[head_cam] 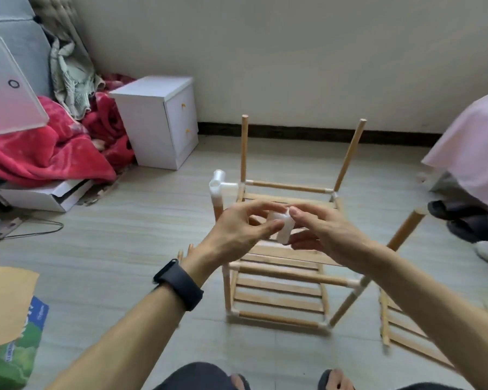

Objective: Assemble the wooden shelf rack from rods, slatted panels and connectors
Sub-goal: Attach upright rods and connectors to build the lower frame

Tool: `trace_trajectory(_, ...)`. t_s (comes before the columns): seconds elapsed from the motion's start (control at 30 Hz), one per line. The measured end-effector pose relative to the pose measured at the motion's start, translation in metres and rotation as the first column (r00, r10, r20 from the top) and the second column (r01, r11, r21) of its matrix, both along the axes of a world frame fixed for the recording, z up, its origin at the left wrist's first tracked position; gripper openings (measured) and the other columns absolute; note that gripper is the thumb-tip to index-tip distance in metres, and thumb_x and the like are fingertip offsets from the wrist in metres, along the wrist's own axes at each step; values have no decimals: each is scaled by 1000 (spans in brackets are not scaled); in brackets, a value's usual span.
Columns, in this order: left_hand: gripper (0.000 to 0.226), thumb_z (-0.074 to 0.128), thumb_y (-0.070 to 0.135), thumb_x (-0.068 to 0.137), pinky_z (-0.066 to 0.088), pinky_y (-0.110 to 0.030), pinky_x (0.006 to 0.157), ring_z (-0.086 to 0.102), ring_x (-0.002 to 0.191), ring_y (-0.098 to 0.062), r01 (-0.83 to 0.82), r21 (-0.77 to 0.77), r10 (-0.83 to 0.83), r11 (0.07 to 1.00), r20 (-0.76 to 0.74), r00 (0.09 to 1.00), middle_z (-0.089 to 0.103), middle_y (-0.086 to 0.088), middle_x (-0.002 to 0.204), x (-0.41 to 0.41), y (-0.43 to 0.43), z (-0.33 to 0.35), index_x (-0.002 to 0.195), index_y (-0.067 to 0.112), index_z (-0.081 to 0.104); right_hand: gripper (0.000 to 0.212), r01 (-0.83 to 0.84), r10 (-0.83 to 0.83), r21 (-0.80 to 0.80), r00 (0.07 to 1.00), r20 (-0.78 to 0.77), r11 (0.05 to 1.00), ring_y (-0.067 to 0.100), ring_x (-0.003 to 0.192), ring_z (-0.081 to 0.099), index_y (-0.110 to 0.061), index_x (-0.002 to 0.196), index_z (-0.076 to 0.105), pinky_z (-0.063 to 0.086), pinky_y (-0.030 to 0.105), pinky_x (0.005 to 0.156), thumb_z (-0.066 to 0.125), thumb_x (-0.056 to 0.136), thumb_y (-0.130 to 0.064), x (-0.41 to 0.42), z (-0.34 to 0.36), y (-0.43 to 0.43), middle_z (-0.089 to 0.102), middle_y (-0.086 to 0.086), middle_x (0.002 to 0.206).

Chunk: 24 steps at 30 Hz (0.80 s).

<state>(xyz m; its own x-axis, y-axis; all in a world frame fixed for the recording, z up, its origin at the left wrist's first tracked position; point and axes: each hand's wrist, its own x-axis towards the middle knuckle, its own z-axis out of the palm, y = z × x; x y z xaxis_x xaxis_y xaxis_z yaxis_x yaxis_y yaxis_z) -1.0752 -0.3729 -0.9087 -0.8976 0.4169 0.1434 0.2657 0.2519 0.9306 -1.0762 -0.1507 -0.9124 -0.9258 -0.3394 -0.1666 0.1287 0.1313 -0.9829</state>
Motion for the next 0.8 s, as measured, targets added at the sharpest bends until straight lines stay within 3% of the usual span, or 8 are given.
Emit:
trace_trajectory(0.1, 41, 73, 37, 85, 57, -26, 74, 72, 89, -15, -1, 156, 4, 988, -16, 1000, 72, -1, 109, -11, 37, 33, 125, 27, 66, 40, 169, -179, -119, 981, -80, 978, 29, 99, 75, -20, 124, 64, 60, 27, 75, 69, 90, -39, 6, 37, 22, 76, 8, 111)
trace_trajectory(0.23, 33, 72, 33, 91, 56, -20, 71, 72, 90, -13, -17, 313, -2, 950, 60, 998, 75, 3, 104, -22, 89, 57, 123, 32, 65, 49, 353, -385, -173, 900, -207, 919, 24, 93, 76, -17, 121, 62, 60, 27, 73, 76, 80, -41, 15, 74, 54, 77, 10, 104)
trace_trajectory(0.43, 33, 65, 49, 89, 54, -14, 67, 72, 91, -10, -27, 380, -13, 925, 103, 995, 75, 9, 98, -17, 151, 64, 119, 36, 64, 46, 535, -607, -324, 772, -189, 780, 26, 87, 77, -9, 114, 61, 62, 28, 73, 79, 83, -37, 29, 87, 86, 77, 15, 95)
trace_trajectory(0.6, 33, 68, 48, 88, 54, -15, 67, 72, 85, -9, 8, 293, -27, 956, 63, 998, 76, 10, 97, -10, 165, 49, 115, 29, 67, 45, 573, -656, -425, 752, -69, 701, 33, 90, 77, -4, 113, 59, 63, 35, 78, 77, 84, -35, 40, 65, 99, 77, 18, 98)
trace_trajectory(0.7, 35, 64, 49, 88, 54, -18, 66, 68, 73, -7, -56, 327, 28, 943, 90, 996, 76, 4, 94, -10, 171, 45, 111, 23, 71, 43, 582, -658, -354, 739, -146, 732, 28, 87, 77, -4, 109, 63, 62, 29, 73, 75, 84, -37, 43, 53, 106, 76, 15, 96)
trace_trajectory(0.8, 39, 61, 51, 88, 55, -21, 66, 64, 69, -9, -80, 332, 25, 940, 166, 986, 74, 2, 87, -14, 177, 46, 108, 19, 73, 39, 554, -615, -277, 751, -239, 785, 25, 88, 76, -16, 116, 63, 60, 26, 71, 71, 87, -40, 44, 50, 113, 77, 8, 97)
